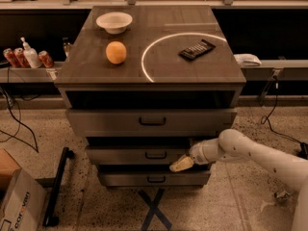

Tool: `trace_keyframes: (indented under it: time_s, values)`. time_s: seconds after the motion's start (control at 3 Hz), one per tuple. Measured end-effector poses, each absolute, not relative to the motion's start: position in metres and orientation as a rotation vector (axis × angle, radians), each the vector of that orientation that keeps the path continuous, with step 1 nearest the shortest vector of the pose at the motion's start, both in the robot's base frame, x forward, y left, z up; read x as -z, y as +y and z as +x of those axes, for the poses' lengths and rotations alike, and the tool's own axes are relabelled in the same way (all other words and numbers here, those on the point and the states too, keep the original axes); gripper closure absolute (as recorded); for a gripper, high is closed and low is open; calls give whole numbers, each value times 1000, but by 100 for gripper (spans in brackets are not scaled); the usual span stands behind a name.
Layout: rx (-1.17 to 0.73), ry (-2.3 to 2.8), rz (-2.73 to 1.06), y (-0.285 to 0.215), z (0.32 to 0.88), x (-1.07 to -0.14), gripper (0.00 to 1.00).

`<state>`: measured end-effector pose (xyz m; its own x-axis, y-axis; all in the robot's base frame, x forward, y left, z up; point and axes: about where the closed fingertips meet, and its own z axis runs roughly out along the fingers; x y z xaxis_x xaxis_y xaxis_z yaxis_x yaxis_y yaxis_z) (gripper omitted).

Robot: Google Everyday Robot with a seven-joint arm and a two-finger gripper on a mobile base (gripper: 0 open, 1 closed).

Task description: Open middle drawer

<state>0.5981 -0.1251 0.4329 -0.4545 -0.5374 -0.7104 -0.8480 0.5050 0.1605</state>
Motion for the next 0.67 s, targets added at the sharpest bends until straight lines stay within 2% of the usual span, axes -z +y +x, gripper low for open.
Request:
trace_keyframes:
  time_s: [0.67]
  values:
    - [-681,2156,-1130,-125,598,-440,64]
